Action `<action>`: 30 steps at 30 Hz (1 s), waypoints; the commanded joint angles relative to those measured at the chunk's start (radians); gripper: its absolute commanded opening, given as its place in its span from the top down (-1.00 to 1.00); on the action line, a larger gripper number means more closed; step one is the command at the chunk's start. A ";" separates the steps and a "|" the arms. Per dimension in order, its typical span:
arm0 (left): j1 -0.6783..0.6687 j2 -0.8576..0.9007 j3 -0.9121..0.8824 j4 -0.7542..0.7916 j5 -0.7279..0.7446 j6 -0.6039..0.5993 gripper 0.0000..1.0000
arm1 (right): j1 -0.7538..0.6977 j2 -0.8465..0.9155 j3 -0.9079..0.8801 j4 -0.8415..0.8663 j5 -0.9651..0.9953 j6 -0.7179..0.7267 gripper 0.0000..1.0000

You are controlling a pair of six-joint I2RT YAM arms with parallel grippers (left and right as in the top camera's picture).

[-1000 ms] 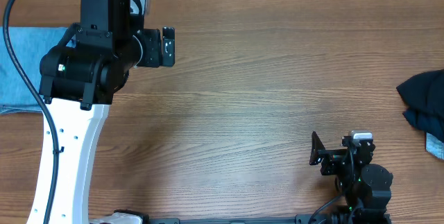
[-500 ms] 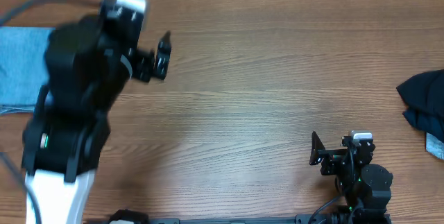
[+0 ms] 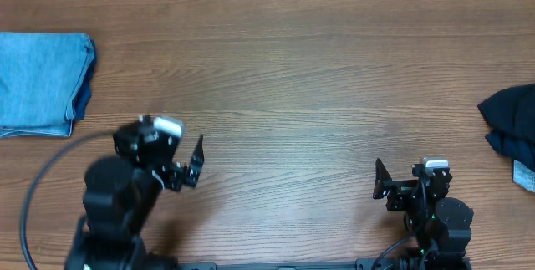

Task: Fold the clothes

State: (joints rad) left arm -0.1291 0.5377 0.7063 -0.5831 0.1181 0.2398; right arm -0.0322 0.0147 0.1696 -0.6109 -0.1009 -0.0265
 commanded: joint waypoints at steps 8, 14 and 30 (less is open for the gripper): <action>0.005 -0.373 -0.396 0.031 0.090 -0.017 -1.00 | -0.002 -0.012 -0.013 0.004 -0.008 0.000 -1.00; 0.005 -0.489 -0.488 0.035 0.093 -0.019 -1.00 | -0.002 -0.012 -0.013 0.004 -0.008 0.000 -1.00; 0.005 -0.534 -0.562 0.061 0.089 -0.038 -1.00 | -0.002 -0.012 -0.013 0.004 -0.008 0.000 -1.00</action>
State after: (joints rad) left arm -0.1291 0.0166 0.1566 -0.5266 0.1986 0.2161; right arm -0.0322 0.0147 0.1696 -0.6106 -0.1009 -0.0265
